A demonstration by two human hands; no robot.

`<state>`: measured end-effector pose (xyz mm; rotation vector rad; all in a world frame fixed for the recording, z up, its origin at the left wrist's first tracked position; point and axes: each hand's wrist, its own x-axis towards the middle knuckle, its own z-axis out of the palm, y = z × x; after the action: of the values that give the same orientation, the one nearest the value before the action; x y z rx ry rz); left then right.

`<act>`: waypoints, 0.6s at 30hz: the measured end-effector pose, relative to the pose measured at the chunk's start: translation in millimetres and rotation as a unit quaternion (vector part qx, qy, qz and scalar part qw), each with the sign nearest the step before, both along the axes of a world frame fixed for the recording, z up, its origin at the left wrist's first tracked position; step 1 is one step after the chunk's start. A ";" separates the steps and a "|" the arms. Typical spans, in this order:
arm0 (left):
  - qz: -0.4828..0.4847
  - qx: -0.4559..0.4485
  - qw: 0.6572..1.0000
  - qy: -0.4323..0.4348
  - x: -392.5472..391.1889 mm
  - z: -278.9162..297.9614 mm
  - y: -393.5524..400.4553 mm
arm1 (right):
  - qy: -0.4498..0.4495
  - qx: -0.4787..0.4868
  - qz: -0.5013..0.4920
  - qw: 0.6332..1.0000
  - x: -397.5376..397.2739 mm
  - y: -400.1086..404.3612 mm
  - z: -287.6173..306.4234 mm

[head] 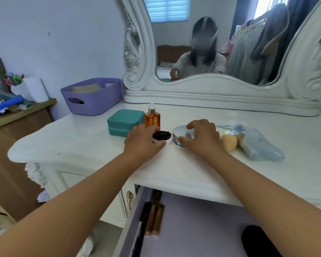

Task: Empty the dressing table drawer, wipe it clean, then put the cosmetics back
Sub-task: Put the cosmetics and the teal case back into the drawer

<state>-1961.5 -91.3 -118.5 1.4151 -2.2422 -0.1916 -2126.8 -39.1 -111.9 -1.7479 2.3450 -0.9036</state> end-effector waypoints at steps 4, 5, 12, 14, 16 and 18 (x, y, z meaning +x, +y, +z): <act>0.040 0.010 0.998 -0.043 -16.4 -7.5 -13.5 | 0.000 0.031 -0.010 0.999 -2.0 -14.8 -6.4; 0.043 0.000 0.998 -0.037 -18.1 -9.2 -15.2 | 0.002 0.026 -0.012 1.000 -2.3 -17.0 -7.8; 0.007 -0.124 0.992 0.036 -12.9 -1.2 -0.6 | -0.018 -0.061 0.010 0.998 -6.5 6.2 0.1; -0.021 -0.151 0.986 0.068 -4.4 7.1 16.5 | -0.081 -0.112 0.045 0.989 -5.6 29.0 9.6; -0.063 -0.140 0.983 0.104 6.6 11.1 40.0 | -0.121 -0.129 0.088 0.980 -3.2 59.1 18.9; -0.118 -0.083 0.977 0.155 21.1 10.1 69.4 | -0.131 -0.113 0.139 0.975 -2.2 93.0 23.0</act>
<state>-1940.4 -22.0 -108.4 0.9566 -2.1048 -0.2753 -2129.0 53.9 -88.9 -1.8407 1.8412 -1.2986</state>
